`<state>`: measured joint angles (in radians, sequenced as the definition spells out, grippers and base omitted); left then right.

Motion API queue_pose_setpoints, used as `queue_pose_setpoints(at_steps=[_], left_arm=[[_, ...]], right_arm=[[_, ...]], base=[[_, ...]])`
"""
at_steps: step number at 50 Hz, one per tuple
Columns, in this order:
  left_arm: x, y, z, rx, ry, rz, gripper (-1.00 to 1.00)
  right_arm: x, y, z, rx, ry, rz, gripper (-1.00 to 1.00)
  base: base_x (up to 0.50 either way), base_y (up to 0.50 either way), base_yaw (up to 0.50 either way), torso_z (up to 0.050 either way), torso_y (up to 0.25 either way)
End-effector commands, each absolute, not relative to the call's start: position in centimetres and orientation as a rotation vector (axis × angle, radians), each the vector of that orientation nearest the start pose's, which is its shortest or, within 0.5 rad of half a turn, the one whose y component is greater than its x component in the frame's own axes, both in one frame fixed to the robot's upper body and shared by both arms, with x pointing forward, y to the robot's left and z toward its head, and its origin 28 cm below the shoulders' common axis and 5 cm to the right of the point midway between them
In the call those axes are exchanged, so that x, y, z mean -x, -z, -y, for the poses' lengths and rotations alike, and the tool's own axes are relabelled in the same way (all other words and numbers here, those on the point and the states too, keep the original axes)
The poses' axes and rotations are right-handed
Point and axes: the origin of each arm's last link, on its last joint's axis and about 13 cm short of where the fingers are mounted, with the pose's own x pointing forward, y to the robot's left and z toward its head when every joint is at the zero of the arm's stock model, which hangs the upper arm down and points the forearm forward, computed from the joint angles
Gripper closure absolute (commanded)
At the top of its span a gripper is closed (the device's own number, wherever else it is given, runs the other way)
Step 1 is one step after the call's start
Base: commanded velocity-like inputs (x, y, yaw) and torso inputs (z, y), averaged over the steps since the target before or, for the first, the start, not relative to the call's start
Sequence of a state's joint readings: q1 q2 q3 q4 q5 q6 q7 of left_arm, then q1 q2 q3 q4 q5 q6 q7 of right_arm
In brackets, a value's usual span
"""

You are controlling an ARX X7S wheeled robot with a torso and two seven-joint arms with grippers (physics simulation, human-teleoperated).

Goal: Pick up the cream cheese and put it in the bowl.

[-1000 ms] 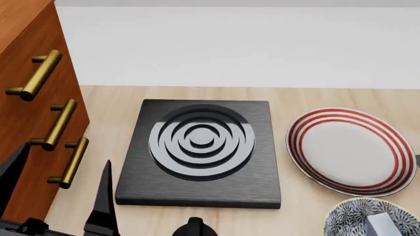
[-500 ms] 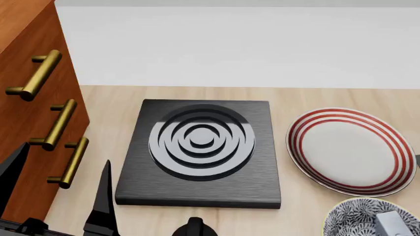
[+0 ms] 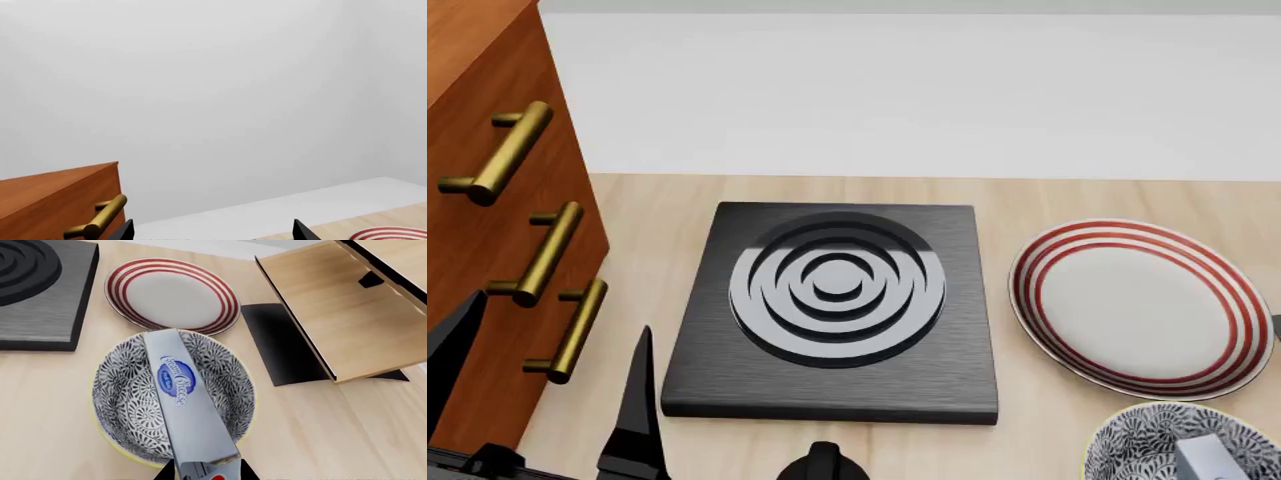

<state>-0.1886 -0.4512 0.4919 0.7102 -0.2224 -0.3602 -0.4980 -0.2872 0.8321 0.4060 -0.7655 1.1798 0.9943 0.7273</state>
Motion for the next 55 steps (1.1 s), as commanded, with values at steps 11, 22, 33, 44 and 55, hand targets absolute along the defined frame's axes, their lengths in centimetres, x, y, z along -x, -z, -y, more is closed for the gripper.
queue_pose_setpoints(at_steps=[11,22,33,44,55], left_arm=[[-19.1,-14.0,-18.0,-0.13,0.143,0.368,-1.0],[-19.1,-14.1,-18.0,-0.132,0.146,0.367,-1.0],[-19.1,-14.0,-18.0,-0.137,0.147,0.368,-1.0],[-19.1,-14.1,-18.0,-0.135,0.146,0.37,-1.0],[-19.1,-14.1,-18.0,-0.134,0.146,0.371,-1.0]], right_arm=[[-14.1,-13.9,21.4,0.191,0.271,-0.528,1.0],[-14.4,-13.7,21.6,0.188,0.279,-0.541,1.0],[-14.9,-13.1,21.7,0.196,0.285,-0.564,1.0],[-15.1,-12.9,21.6,0.195,0.28,-0.572,1.0],[-15.3,-13.1,21.4,0.199,0.274,-0.563,1.0]], base=[[0.0,0.0,0.0,0.0,0.0],[0.0,0.0,0.0,0.0,0.001],[0.0,0.0,0.0,0.001,0.0],[0.0,0.0,0.0,0.0,0.001],[0.0,0.0,0.0,0.0,0.0]])
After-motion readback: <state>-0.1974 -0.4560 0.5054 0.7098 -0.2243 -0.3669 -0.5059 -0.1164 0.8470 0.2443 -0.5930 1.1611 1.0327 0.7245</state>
